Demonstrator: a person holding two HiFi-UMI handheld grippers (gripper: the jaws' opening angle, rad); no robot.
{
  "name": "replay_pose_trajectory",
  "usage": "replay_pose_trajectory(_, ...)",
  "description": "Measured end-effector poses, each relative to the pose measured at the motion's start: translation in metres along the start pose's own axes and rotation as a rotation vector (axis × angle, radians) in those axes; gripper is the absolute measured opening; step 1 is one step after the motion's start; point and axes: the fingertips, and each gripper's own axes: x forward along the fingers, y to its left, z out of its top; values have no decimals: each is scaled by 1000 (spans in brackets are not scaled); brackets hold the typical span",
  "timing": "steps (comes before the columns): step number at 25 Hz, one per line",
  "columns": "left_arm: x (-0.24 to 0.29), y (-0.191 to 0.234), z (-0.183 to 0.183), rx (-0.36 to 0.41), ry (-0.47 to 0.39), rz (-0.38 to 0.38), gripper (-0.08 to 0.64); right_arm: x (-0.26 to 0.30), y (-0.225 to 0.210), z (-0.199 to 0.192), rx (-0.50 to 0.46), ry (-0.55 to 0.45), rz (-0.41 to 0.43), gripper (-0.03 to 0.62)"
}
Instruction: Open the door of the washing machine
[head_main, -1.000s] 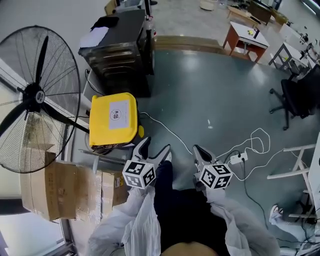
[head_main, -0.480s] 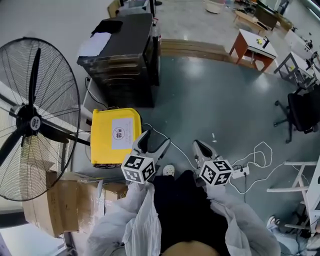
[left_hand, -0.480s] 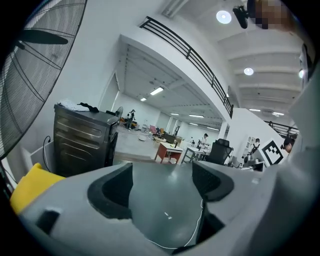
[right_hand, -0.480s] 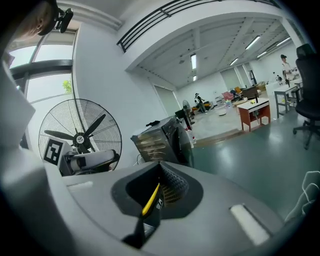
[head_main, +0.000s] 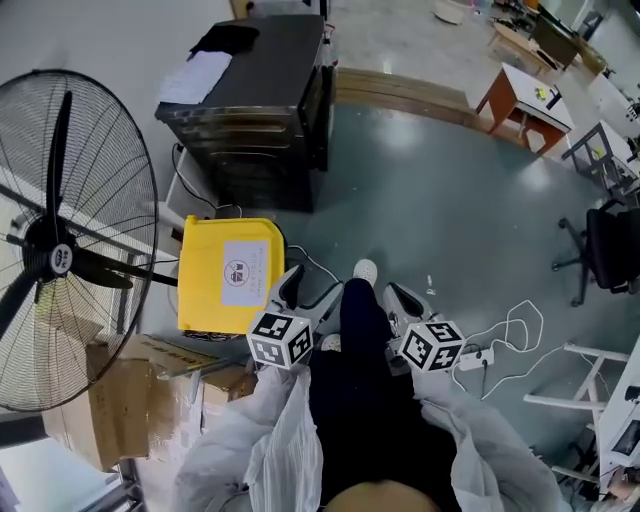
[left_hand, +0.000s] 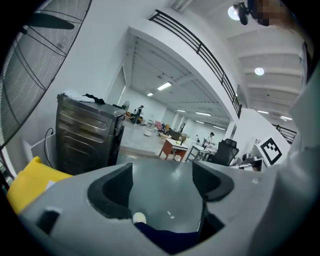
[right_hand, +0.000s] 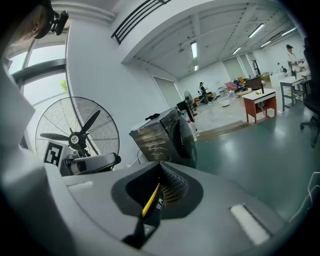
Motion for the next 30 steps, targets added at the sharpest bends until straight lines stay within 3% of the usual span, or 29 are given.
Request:
replay_pose_trajectory(11, 138, 40, 81, 28, -3, 19, 365, 102, -82, 105, -8, 1, 42, 8)
replay_pose_trajectory(16, 201, 68, 125, 40, -9, 44, 364, 150, -119, 162, -125, 3, 66, 8)
replay_pose_trajectory(21, 258, 91, 159, 61, -27, 77, 365, 191, -160, 205, -122, -3, 80, 8)
replay_pose_trajectory(30, 310, 115, 159, 49, 15, 105, 364, 235, -198, 230, -89, 8, 81, 8)
